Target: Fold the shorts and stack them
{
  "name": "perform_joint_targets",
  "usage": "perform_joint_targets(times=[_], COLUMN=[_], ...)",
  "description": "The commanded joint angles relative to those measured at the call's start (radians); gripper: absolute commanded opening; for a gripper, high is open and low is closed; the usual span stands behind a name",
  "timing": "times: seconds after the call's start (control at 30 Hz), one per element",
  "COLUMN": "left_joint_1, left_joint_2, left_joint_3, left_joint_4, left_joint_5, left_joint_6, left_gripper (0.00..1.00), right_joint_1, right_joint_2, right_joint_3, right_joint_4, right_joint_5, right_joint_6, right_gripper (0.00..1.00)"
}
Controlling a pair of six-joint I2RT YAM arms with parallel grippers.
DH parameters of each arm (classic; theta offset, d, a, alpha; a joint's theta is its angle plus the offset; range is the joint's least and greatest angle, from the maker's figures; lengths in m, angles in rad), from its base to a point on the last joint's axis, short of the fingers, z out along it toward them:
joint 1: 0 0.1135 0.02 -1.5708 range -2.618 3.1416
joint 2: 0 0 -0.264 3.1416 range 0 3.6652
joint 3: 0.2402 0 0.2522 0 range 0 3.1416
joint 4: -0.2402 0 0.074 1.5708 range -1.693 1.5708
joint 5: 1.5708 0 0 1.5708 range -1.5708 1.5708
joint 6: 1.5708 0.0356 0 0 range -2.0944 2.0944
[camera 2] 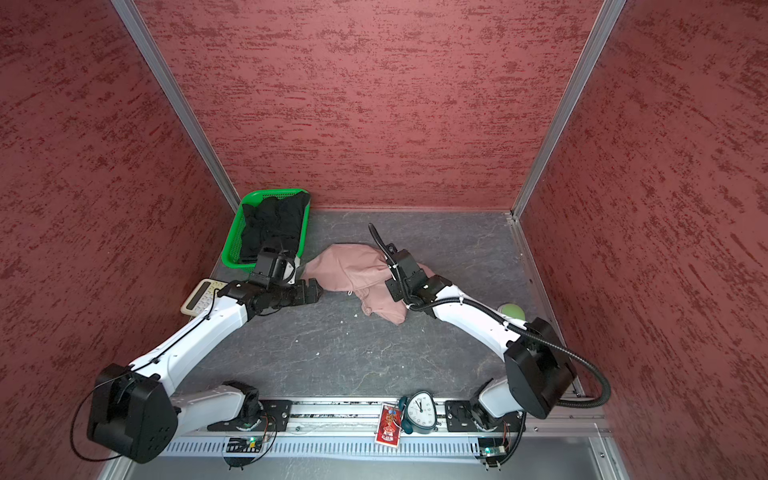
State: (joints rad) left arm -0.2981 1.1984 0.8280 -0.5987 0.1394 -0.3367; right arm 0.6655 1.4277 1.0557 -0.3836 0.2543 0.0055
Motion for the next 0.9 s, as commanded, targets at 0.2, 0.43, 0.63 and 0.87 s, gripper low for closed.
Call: perform_joint_targets(times=[0.2,0.43,0.63,0.87], left_joint_1=[-0.017,-0.055,-0.248,-0.471], left_joint_2=[-0.061,-0.046,-0.047,0.009], left_joint_3=[-0.046,-0.136,-0.170,-0.233], left_joint_4=[0.069,0.195,0.226,0.262], left_joint_5=[0.061,0.099,0.054,-0.135], left_joint_6=[0.053,0.054,0.118,0.038], left_gripper=[0.99,0.99,0.99,0.99], right_joint_1=[-0.018,-0.042,-0.187,-0.285], right_joint_2=[-0.233,-0.223,-0.192,-0.139], right_joint_3=[0.209,0.224,0.260,0.286], right_joint_4=[-0.201,-0.211,-0.162,-0.115], right_joint_5=[0.002,0.008,-0.151,-0.287], right_joint_6=[-0.059,0.025,0.095,0.106], right_gripper=[0.00,0.00,0.00,0.00])
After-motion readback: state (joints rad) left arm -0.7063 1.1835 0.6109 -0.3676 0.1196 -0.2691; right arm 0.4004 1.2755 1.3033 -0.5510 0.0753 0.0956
